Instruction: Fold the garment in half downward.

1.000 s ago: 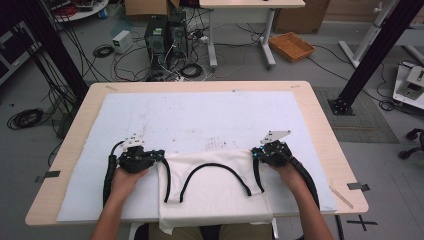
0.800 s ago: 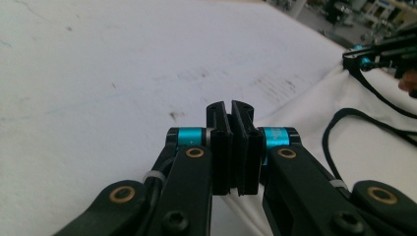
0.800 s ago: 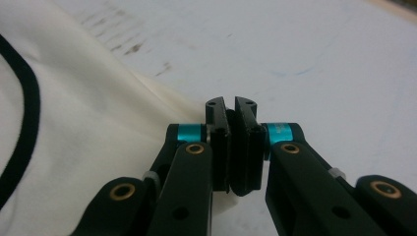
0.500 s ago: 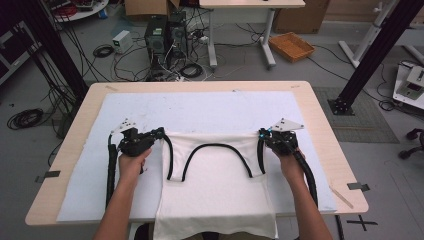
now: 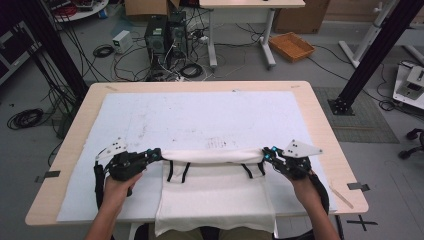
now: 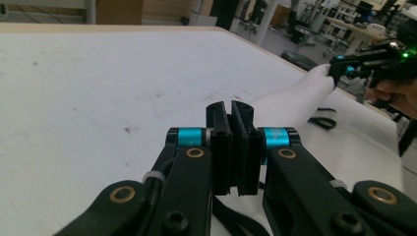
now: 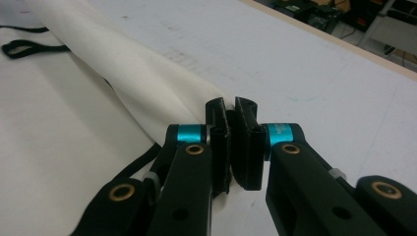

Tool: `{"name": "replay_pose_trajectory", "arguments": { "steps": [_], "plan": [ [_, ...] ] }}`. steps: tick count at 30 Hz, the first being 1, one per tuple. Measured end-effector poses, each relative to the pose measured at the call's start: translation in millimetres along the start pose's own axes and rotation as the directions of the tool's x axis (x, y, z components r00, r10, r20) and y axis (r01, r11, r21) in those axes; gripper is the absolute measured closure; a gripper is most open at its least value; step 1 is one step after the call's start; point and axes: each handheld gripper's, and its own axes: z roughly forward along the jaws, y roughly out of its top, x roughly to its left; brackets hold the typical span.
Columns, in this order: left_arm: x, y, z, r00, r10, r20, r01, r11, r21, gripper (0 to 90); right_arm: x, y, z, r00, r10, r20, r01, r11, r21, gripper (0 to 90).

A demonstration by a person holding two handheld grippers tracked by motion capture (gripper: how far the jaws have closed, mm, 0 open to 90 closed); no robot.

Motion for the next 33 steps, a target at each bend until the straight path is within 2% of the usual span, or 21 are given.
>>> {"name": "replay_pose_trajectory", "arguments": {
  "steps": [3, 5, 8, 10, 11, 12, 13, 14, 17, 19, 21, 23, 26, 29, 31, 33],
  "plan": [
    [-10.6, -8.4, -9.2, 0.9998, 0.017, 0.014, -0.017, 0.9997, 0.017, 86.3, 9.7, -8.3, -11.4, 0.9996, -0.004, -0.027, 0.004, 1.0, 0.004, 85.5],
    [-17.8, -15.4, -13.9, 0.9992, 0.019, 0.034, -0.02, 0.9994, 0.029, 86.3, 16.3, -14.0, -16.7, 0.9992, -0.014, -0.038, 0.015, 1.0, 0.026, 85.5],
    [-28.1, -23.6, -18.9, 0.9971, 0.026, 0.071, -0.031, 0.9969, 0.072, 86.1, 25.1, -20.6, -25.4, 0.9981, -0.023, -0.058, 0.026, 0.999, 0.047, 85.3],
    [-33.9, -26.9, -23.7, 0.9955, 0.042, 0.085, -0.048, 0.996, 0.075, 85.1, 31.2, -24.7, -31.3, 0.9974, -0.016, -0.07, 0.021, 0.997, 0.068, 84.7],
    [-35.7, -28.1, -26.6, 0.9961, 0.047, 0.075, -0.052, 0.9966, 0.064, 81.6, 33.6, -27.0, -33.9, 0.9969, -0.016, -0.078, 0.022, 0.997, 0.072, 83.0],
    [-35.8, -28.7, -29.0, 0.998, 0.039, 0.05, -0.041, 0.9982, 0.045, 71.7, 36.1, -29.6, -36.0, 0.9965, -0.013, -0.082, 0.02, 0.997, 0.076, 77.0],
    [-34.8, -28.9, -31.1, 0.9997, 0.014, 0.019, -0.014, 0.9996, 0.025, 60.4, 37.2, -32.1, -37.5, 0.9969, -0.013, -0.077, 0.02, 0.996, 0.081, 69.0],
    [-32.0, -28.6, -33.0, 0.9999, -0.004, -0.011, 0.004, 0.9999, 0.01, 53.5, 37.3, -34.1, -38.9, 0.9979, -0.004, -0.064, 0.009, 0.997, 0.077, 61.6],
    [-21.1, -26.6, -32.5, 0.9951, -0.052, -0.084, 0.05, 0.9986, -0.017, 41.3, 29.4, -33.1, -43.8, 0.9982, 0.06, 0.01, -0.06, 0.998, 0.023, 45.4],
    [-14.9, -23.5, -26.9, 0.9916, -0.064, -0.112, 0.064, 0.9979, -0.009, 40.5, 21.8, -29.8, -43.3, 0.9908, 0.109, 0.081, -0.109, 0.994, -0.004, 42.4],
    [-10.3, -18.6, -17.4, 0.9906, -0.062, -0.122, 0.066, 0.9975, 0.024, 39.0, 13.4, -25.6, -36.5, 0.9817, 0.139, 0.13, -0.14, 0.99, 0.002, 40.6],
    [-5.5, -14.5, -4.7, 0.9915, -0.067, -0.111, 0.075, 0.9949, 0.067, 38.0, 6.8, -21.3, -27.0, 0.9746, 0.172, 0.143, -0.177, 0.984, 0.024, 40.4],
    [0.6, -12.6, 17.2, 0.9914, -0.068, -0.112, 0.084, 0.9871, 0.136, 35.5, -1.6, -15.1, -8.4, 0.973, 0.207, 0.102, -0.213, 0.976, 0.052, 39.4],
    [1.2, -14.0, 33.8, 0.9864, -0.052, -0.156, 0.087, 0.9706, 0.224, 35.5, -3.3, -13.9, 13.1, 0.9748, 0.218, 0.044, -0.222, 0.966, 0.131, 39.4],
    [1.2, -15.7, 38.3, 0.9888, -0.038, -0.145, 0.074, 0.9642, 0.254, 35.5, -1.2, -16.8, 23.5, 0.9756, 0.219, 0.02, -0.219, 0.96, 0.174, 40.3],
    [1.2, -17.0, 40.2, 0.9884, -0.025, -0.15, 0.066, 0.9589, 0.276, 36.0, 1.3, -19.8, 29.4, 0.9798, 0.197, 0.034, -0.2, 0.954, 0.224, 40.7]
  ]
}}
